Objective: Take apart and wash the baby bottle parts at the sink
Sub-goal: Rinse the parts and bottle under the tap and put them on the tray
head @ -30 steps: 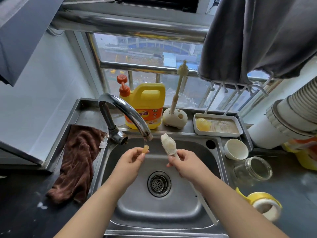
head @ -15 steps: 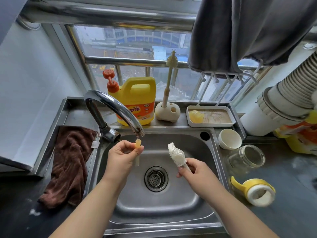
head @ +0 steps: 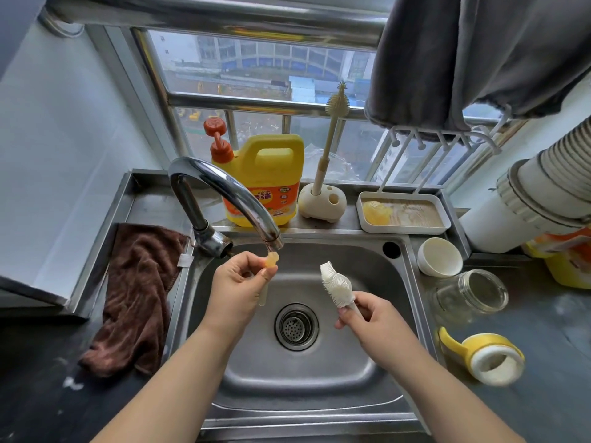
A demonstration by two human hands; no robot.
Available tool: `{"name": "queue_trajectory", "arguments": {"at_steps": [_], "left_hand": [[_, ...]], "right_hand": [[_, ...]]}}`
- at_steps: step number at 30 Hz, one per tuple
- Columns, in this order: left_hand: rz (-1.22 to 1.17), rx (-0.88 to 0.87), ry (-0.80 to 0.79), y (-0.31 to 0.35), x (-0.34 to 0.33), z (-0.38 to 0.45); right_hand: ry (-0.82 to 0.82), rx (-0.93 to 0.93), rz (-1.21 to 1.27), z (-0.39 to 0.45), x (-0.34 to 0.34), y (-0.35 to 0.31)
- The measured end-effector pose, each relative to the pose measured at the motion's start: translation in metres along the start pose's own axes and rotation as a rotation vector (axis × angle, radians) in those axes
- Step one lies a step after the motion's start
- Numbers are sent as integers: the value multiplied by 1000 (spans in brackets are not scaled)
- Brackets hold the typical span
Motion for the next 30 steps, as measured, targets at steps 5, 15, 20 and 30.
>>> {"name": "queue_trajectory", "arguments": {"at_steps": [5, 15, 20, 30], "left_hand": [[-41, -12, -6, 1, 1, -3], [43, -8, 38, -3, -3, -4], [304, 187, -19, -49, -32, -4], [353, 413, -367, -90, -165, -13]], "right_hand": [[13, -24, 24, -3, -2, 5], [41, -19, 25, -10, 6, 11], [48, -70, 6, -11, 14, 29], [144, -135, 23, -7, 62, 66]]}}
Point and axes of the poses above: each hand's wrist, its own z-axis towards the middle knuckle, its own x-axis out of the back of the hand, y = z × x, the point moved 10 cm from there along z, towards the middle knuckle, and after that the axes turned 12 degrees about x, right-handed, at the moved point
